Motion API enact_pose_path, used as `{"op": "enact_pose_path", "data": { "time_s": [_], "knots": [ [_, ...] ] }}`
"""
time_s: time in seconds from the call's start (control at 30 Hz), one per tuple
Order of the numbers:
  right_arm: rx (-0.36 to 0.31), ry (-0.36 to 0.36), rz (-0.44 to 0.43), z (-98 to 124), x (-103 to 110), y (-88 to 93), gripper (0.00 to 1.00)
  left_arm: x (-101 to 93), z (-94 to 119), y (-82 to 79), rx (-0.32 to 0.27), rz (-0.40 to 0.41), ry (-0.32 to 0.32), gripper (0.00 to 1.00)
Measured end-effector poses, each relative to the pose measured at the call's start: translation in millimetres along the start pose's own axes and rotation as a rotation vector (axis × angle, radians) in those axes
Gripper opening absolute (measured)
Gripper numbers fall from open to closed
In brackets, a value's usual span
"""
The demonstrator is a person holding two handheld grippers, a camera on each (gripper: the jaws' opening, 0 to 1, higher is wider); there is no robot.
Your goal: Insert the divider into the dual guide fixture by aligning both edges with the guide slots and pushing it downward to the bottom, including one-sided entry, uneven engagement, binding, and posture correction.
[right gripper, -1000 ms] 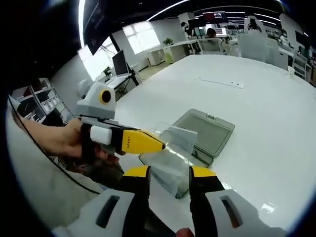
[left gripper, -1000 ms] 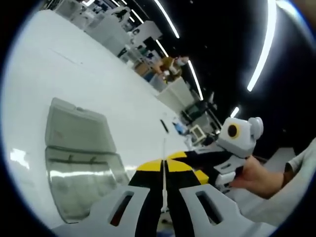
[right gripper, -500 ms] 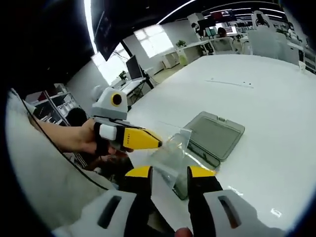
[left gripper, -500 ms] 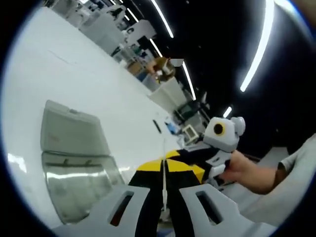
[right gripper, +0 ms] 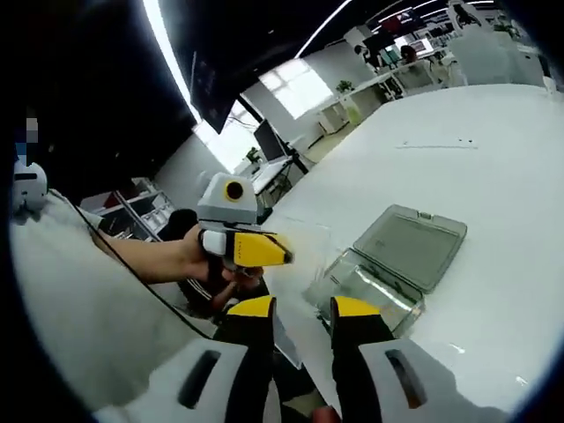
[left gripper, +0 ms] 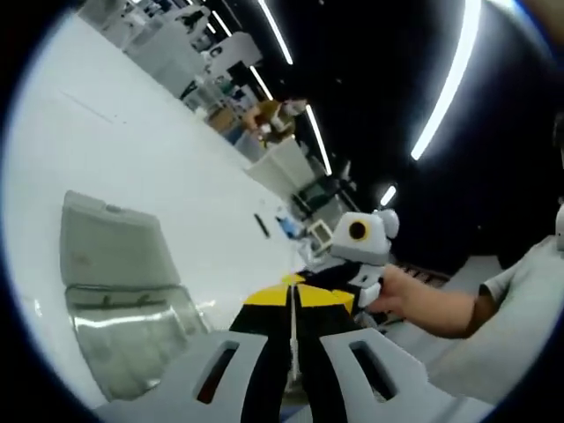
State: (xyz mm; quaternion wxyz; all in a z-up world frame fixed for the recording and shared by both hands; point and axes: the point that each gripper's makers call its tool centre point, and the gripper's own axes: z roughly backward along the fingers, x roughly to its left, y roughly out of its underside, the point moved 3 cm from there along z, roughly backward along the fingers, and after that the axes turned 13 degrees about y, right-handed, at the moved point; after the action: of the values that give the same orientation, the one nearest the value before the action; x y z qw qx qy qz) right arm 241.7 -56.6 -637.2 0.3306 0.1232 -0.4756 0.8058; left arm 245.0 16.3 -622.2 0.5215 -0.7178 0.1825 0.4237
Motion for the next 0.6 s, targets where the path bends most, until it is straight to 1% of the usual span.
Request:
{"op": "enact_pose_path", "data": {
  "time_s": [0.13,0.23,0.27,0.43,0.6],
  "knots": [
    [-0.028,-0.043,-0.015,2.2,3.4,-5.3,0.18,-4.5,-0.9,-3.8,0.005,-0.008,0.018,0.00],
    [-0.041,-0.058,-0.037,3.2,3.6,-8.8,0.17,-7.6,-1.5,-6.4,0.004,-0.014,0.030,0.00],
    [-0.046,-0.074,-0.046,3.8,5.6,-10.1,0.17,-8.3,-1.7,-7.5,0.004,-0.017,0.036,0.00],
    [-0.070,-0.116,-0.068,5.7,8.5,-13.8,0.17,-11.5,-3.2,-9.0,0.009,-0.023,0.051,0.00],
    [-0.069,-0.156,-0.091,6.1,10.9,-13.3,0.16,-14.0,-4.6,-10.3,0.009,-0.021,0.071,0.00]
  ]
}}
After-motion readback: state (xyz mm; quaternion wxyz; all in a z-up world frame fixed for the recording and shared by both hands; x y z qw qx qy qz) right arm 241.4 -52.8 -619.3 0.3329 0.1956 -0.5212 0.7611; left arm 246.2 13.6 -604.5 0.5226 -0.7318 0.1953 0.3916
